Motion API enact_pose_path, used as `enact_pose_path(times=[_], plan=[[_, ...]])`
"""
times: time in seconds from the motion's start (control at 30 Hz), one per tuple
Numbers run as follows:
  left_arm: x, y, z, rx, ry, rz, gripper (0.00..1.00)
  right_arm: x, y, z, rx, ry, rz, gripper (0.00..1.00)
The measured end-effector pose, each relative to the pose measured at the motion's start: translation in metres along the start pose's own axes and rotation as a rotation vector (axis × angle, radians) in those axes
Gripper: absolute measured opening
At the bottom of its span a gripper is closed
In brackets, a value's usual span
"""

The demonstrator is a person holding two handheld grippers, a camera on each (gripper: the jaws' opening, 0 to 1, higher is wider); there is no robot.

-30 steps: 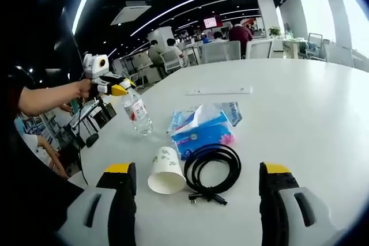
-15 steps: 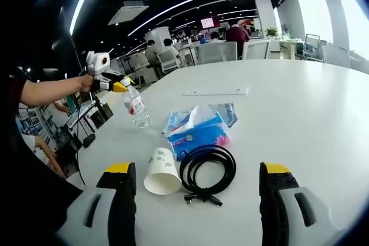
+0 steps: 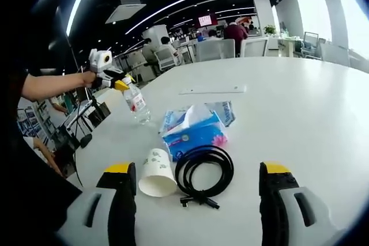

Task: Arrange the tabletop items into an orderly group along one side of the table until the central work area is clear of visible clutter.

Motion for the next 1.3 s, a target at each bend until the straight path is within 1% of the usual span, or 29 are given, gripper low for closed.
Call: enact_pose_path(times=[0.07, 0.13, 0.17, 0.4, 0.47, 0.57, 0.77, 1.0, 1.13, 1.2, 1.3], plan=[[0.0, -0.002, 0.001, 0.001, 0.0, -0.005, 0.2, 0.001, 0.0, 0.0, -0.003, 0.003, 0.002, 0.84], [-0.002, 0.003, -0.002, -0.006, 0.004, -0.007, 0.2, 0.002, -0.001, -0.001, -0.006, 0.011, 0.002, 0.84], [-0.003, 0.01, -0.007, -0.014, 0.009, -0.005, 0.2, 0.002, -0.002, -0.002, -0.004, 0.013, 0.002, 0.84], [-0.006, 0.007, -0.011, -0.009, 0.013, -0.01, 0.2, 0.005, -0.003, -0.004, -0.003, 0.024, 0.007, 0.83], [-0.006, 0.002, -0.008, -0.012, 0.008, -0.01, 0.2, 0.006, -0.003, -0.005, -0.007, 0.028, 0.01, 0.83], [-0.006, 0.001, -0.008, -0.002, 0.009, -0.014, 0.2, 0.006, -0.003, -0.007, -0.003, 0.036, 0.013, 0.83], [-0.006, 0.004, -0.008, -0.031, -0.002, -0.006, 0.21, 0.005, -0.003, -0.007, -0.007, 0.028, 0.01, 0.83], [-0.006, 0.002, -0.007, -0.024, -0.012, -0.021, 0.22, 0.005, -0.003, -0.007, -0.013, 0.024, 0.011, 0.83], [-0.006, 0.005, -0.01, -0.046, -0.021, -0.034, 0.22, 0.006, -0.003, -0.005, -0.014, 0.018, 0.011, 0.83], [-0.006, 0.01, -0.013, -0.053, -0.023, -0.028, 0.22, 0.006, -0.003, -0.004, -0.016, 0.014, 0.014, 0.83], [-0.005, 0.009, -0.012, -0.079, -0.029, -0.013, 0.23, 0.007, -0.001, -0.004, -0.021, 0.013, 0.019, 0.83]])
Point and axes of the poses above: the point that each gripper's makers call its tool centre point, and the gripper's own axes: x roughly forward along the fingers, y roughly to its left, z roughly out of its top, the point moved 2 cm from there along -x, roughly backward along the fingers, and after that the axes turned 3 degrees about z, right-handed, at the moved point
